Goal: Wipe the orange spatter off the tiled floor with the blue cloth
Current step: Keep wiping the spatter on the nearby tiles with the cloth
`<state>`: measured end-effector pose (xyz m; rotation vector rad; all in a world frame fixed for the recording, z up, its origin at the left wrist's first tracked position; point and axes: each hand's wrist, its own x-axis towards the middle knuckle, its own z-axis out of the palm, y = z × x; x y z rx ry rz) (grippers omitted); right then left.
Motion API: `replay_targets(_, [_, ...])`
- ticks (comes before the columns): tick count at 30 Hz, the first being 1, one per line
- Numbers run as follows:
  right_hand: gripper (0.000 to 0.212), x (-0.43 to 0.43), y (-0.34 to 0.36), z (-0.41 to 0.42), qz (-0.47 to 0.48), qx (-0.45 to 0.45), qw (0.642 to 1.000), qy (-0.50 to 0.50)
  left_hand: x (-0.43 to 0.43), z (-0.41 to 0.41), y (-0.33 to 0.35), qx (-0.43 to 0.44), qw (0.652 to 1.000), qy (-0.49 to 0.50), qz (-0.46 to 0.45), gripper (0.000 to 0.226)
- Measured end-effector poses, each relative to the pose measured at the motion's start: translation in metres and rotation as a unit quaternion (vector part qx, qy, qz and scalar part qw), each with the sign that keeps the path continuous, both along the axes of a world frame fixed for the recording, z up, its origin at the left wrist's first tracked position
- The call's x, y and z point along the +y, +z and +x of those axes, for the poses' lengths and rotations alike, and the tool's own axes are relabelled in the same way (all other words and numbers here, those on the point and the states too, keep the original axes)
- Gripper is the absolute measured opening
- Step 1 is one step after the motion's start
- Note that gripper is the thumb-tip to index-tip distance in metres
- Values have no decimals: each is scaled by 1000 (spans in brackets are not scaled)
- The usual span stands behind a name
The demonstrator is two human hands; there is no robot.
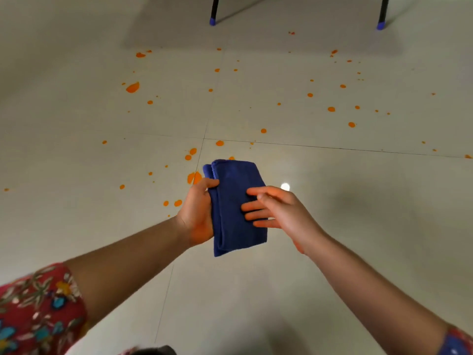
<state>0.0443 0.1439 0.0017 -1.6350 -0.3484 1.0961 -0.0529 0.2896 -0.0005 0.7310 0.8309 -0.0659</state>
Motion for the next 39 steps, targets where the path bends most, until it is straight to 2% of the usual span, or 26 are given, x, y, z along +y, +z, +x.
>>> replay_targets(4, [19, 28, 12, -13, -22, -26, 999, -6, 25, -10, 0, -65, 994, -41, -75, 55])
replay_targets(8, [35, 64, 22, -38, -62, -122, 991, -5, 44, -19, 8, -138, 975, -110, -136, 53])
replay_targets(10, [18, 73, 34, -42, -49, -144, 988, -20, 58, -23, 18, -158, 970, -120, -140, 55])
replay_targets(11, [9, 73, 40, -42, -40, -142, 989, -28, 65, -26, 22, -157, 972, -119, -129, 55])
replay_targets(14, [20, 63, 47, -37, -42, -81, 991, -101, 84, -35, 26, -112, 988, -93, -51, 51])
replay_targets(17, [20, 46, 37, -29, -101, 6, 982, -157, 104, -41, 23, -67, 992, -91, 46, 42])
replay_targets(19, [15, 40, 23, -23, -186, 15, 977, -107, 113, -49, 27, -40, 986, -133, 90, 52])
replay_targets(21, [6, 36, 13, -21, -282, -54, 958, 13, 116, -55, 32, -9, 975, -176, 133, 55])
replay_targets(22, [19, 38, 11, -21, -290, -101, 950, 61, 117, -56, 35, -1, 969, -193, 151, 50])
replay_targets(24, [70, 48, 13, -19, -186, -146, 966, 107, 112, -56, 44, 6, 954, -234, 185, 27])
replay_targets(25, [84, 54, 16, -17, -116, -117, 979, 120, 111, -54, 48, 5, 946, -258, 198, 19])
replay_targets(26, [84, 62, 21, -18, -58, -76, 985, 143, 110, -52, 51, 2, 938, -279, 207, 16])
replay_targets(27, [74, 69, 25, -19, -23, -47, 984, 172, 110, -49, 53, 3, 933, -287, 218, 16])
replay_targets(29, [47, 80, 32, -24, -9, -13, 969, 245, 117, -49, 56, 22, 931, -278, 236, 19])
replay_targets(31, [37, 85, 31, -28, 25, 33, 965, 257, 128, -52, 61, 58, 924, -280, 252, 15])
replay_targets(33, [33, 95, 24, -28, 45, 52, 974, 217, 146, -62, 59, 103, 921, -283, 249, 14])
replay_targets(36, [18, 108, 18, -36, 35, 48, 991, 118, 166, -82, 48, 145, 912, -328, 200, 32])
replay_targets(37, [19, 110, 17, -40, 47, 63, 993, 89, 166, -91, 40, 151, 921, -315, 172, 37])
replay_targets(39, [22, 109, 15, -44, 85, 94, 991, 40, 163, -108, 24, 136, 960, -216, 113, 43])
